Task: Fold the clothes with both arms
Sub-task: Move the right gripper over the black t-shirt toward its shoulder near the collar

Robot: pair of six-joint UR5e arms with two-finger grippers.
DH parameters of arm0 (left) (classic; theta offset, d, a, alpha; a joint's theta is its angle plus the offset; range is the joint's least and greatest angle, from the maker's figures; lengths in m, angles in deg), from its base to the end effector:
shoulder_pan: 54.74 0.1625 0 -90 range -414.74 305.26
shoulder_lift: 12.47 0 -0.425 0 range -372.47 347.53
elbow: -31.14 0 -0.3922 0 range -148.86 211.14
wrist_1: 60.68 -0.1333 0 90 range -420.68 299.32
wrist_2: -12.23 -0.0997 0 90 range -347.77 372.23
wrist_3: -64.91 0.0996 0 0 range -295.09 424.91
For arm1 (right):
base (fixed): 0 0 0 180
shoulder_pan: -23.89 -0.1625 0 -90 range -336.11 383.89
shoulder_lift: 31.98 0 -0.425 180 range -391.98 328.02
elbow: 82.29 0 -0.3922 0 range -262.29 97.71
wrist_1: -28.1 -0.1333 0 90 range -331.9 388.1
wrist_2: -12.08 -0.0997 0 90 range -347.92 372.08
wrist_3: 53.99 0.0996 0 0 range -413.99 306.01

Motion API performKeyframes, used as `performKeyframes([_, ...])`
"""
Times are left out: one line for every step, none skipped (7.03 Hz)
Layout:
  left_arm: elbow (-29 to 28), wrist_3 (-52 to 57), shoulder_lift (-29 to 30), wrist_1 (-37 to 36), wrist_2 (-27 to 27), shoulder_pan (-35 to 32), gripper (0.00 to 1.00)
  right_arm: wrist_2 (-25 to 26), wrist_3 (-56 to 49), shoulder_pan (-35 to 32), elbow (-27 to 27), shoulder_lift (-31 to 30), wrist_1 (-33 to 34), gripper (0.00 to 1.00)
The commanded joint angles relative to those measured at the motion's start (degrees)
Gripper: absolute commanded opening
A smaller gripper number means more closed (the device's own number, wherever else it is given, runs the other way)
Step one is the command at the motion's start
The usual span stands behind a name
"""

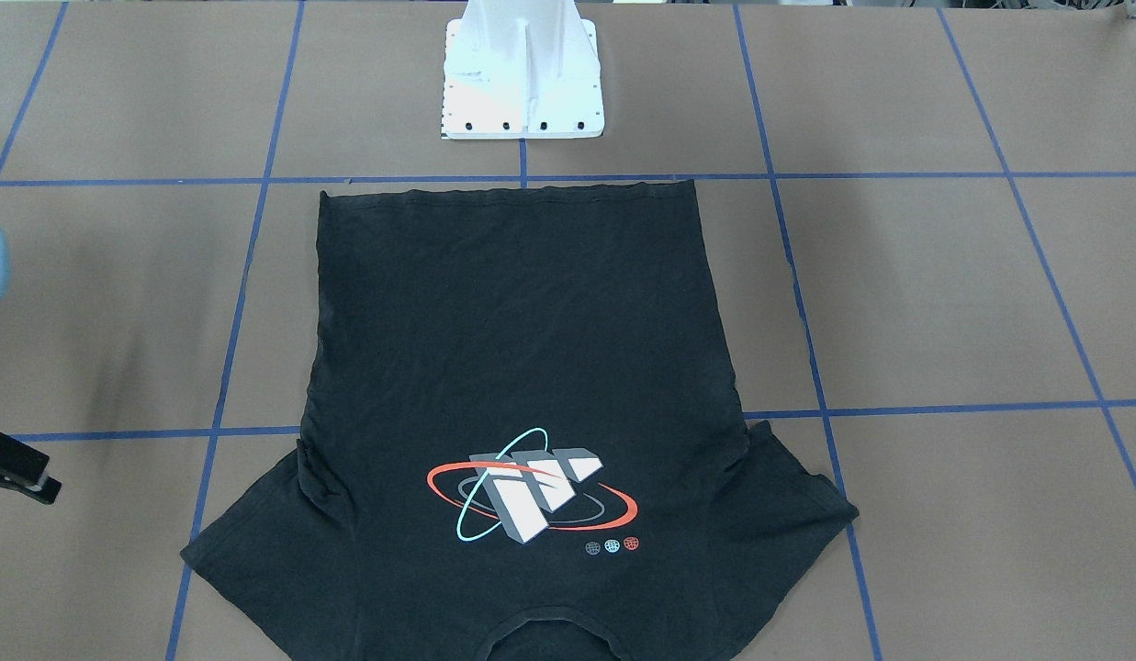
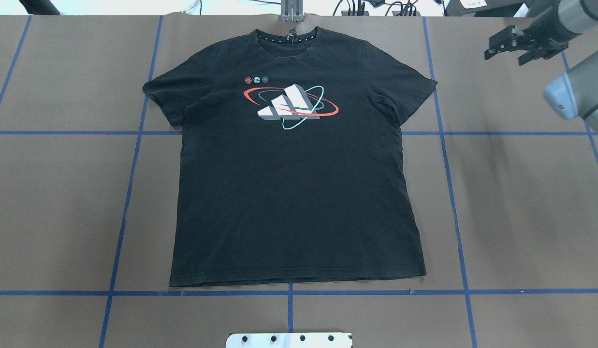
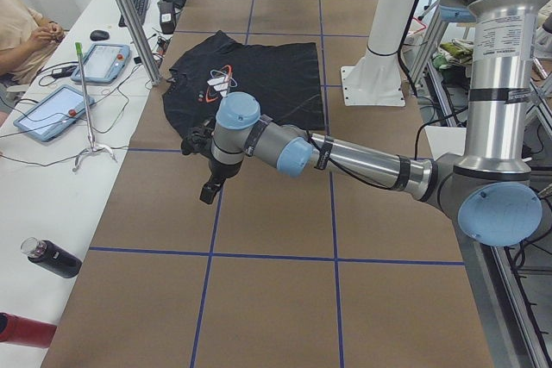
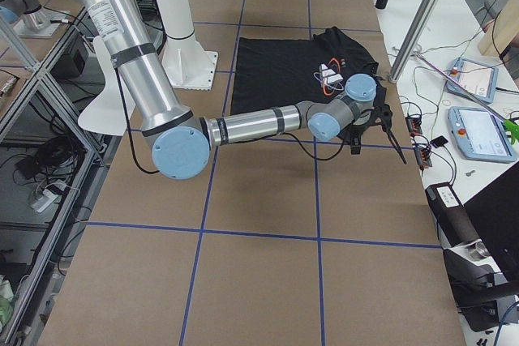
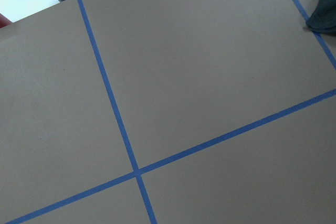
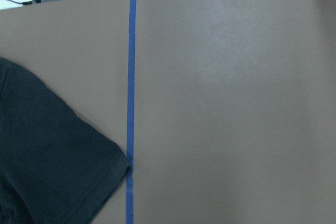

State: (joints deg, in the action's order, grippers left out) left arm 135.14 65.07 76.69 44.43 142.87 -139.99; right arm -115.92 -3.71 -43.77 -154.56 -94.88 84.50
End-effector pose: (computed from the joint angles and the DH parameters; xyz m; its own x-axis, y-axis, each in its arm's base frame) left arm -0.0269 -0.5032 0.5175 0.7305 0.3727 -0.5723 -0.0750 0.8767 0.4752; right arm -0.2022 -0.6813 0.4665 0.5778 0.0811 0.8122 -0.2602 0.9614 0.0891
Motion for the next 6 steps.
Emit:
performKeyframes([-0.2,-2.0,0.1,0.5,0.1,0.0,1.0,12.9,15.4,9.1,5.5,4.9,-6.1,0.92])
performKeyframes([-0.2,-2.4,0.1,0.5,0.1,0.1,1.0,21.2,16.2,12.1,7.8,5.0,-12.4,0.92])
performKeyframes([-0.4,-2.4,0.1,0.6,0.1,0.1,1.0,21.8,16.2,12.5,11.4,5.7,-15.8,0.92])
performKeyframes([-0.3,-2.4,0.1,0.6,0.1,0.1,1.0,22.1,16.2,12.5,12.1,6.1,-15.7,0.91])
performKeyframes([-0.3,-2.4,0.1,0.6,0.1,0.1,1.0,22.1,16.3,12.5,12.6,6.1,-15.7,0.88])
performKeyframes([-0.1,-2.4,0.1,0.6,0.1,0.1,1.0,22.1,16.3,12.5,13.0,6.1,-15.7,0.83])
